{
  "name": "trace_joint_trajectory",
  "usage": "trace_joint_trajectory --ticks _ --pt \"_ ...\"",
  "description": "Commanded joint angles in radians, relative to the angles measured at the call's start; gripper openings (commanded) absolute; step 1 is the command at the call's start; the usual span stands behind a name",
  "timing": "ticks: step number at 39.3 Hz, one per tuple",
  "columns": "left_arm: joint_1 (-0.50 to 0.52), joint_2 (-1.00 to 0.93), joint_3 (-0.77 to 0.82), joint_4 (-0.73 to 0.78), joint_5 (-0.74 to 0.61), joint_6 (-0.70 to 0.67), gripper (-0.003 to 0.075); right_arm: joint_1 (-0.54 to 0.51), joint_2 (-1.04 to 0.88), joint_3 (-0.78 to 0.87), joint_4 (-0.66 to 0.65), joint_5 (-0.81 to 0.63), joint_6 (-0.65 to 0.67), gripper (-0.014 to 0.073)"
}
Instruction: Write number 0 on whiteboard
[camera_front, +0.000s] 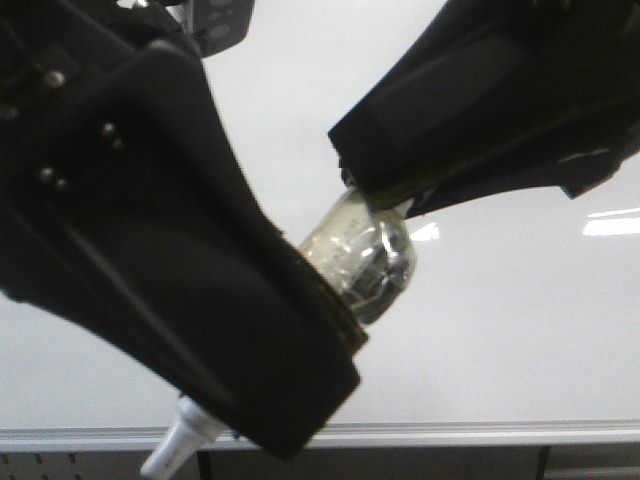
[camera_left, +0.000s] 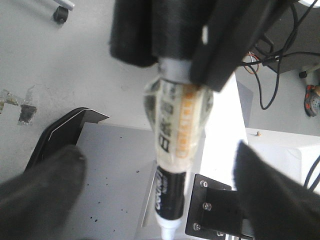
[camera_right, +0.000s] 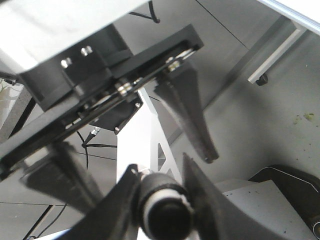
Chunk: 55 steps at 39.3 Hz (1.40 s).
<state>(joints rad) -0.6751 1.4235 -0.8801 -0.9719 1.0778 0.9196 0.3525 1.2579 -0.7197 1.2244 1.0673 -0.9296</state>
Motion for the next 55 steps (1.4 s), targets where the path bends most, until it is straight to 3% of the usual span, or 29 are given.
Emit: trace_joint_trajectory --ticks 1,10,21,29,41,55 --pt "-0.008 -0.033 -0.032 -0.060 0.012 0.004 0.0689 -0.003 -0.018 -0.028 0.048 0.042 -0.014 -0.0067" --pt "-0.008 -0.033 -0.032 -0.060 0.012 0.004 0.0627 -0.003 -0.018 -0.068 -0.140 0.110 0.036 -0.0067" --pt "-0.008 -0.033 -0.032 -0.060 0.012 0.004 0.0524 -0.003 -0.019 -0.243 -0.704 0.059 0.462 -0.0067" --pt "-0.008 -0.033 -0.032 -0.060 0.012 0.004 0.0336 -0.003 -0.020 -0.350 -0.980 -0.097 0.714 -0.0067" --pt "-0.008 -0.033 -0.032 -0.060 0.014 0.004 -0.0012 -0.003 -0.020 -0.430 -1.036 -0.260 0.740 -0.0067" --pt "-0.008 -0.033 -0.032 -0.060 0.014 0.004 -0.0020 -0.073 0.025 -0.703 -1.168 -0.270 0.809 -0.0067"
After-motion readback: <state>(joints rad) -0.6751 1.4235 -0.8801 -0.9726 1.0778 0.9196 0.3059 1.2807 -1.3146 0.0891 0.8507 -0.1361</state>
